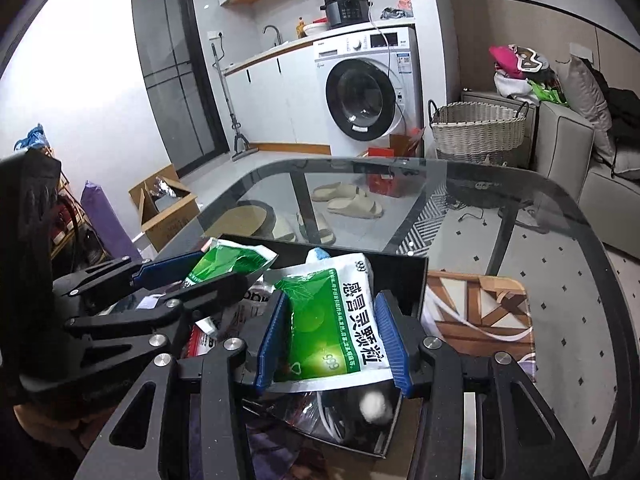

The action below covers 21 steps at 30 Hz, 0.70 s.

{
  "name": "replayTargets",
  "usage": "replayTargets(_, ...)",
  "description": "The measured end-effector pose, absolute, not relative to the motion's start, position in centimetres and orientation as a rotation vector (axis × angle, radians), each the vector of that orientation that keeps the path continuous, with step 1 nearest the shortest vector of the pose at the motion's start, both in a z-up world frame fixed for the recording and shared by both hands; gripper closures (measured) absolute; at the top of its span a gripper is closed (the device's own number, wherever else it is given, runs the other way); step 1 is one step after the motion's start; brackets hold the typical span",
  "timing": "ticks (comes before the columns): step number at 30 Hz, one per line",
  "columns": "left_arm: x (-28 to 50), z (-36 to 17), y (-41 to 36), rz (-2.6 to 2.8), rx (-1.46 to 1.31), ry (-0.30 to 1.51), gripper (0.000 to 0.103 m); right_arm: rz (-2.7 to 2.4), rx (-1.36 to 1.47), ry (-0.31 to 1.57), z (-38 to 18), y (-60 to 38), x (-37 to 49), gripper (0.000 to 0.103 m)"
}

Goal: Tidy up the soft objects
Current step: 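Carry both green packets over the black box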

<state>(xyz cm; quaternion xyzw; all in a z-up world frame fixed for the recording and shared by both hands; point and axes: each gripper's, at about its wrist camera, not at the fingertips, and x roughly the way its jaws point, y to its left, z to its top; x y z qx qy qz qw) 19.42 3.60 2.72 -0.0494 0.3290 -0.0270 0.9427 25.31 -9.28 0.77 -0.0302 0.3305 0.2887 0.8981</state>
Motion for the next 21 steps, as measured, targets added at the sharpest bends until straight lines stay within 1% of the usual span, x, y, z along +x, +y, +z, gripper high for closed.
replayTargets(2,19.5,2.6,3.7,-0.06,-0.114,0.679,0.057,0.606,-0.055,0.71,0.4,-9.2,25.5,0.057)
replayTargets(9,19.5,2.2,3.5,-0.071,-0.098,0.689,0.057,0.616,-0.101,0.707,0.4,-9.0,25.0,0.057)
replayTargets(11,19.6,2.0,3.6,-0.077,-0.107,0.699,0.057,0.614,-0.113,0.694,0.5,-9.0,24.6,0.055)
replayTargets(15,19.5,1.8,3.1,-0.075,-0.078,0.696,0.057,0.623,-0.111,0.679,0.8,-9.4,24.0,0.054)
replayTargets(21,19.4,1.5,2.9,-0.071,-0.057,0.685,0.053,0.606,-0.115,0.661,1.2,-10.0,23.5,0.051)
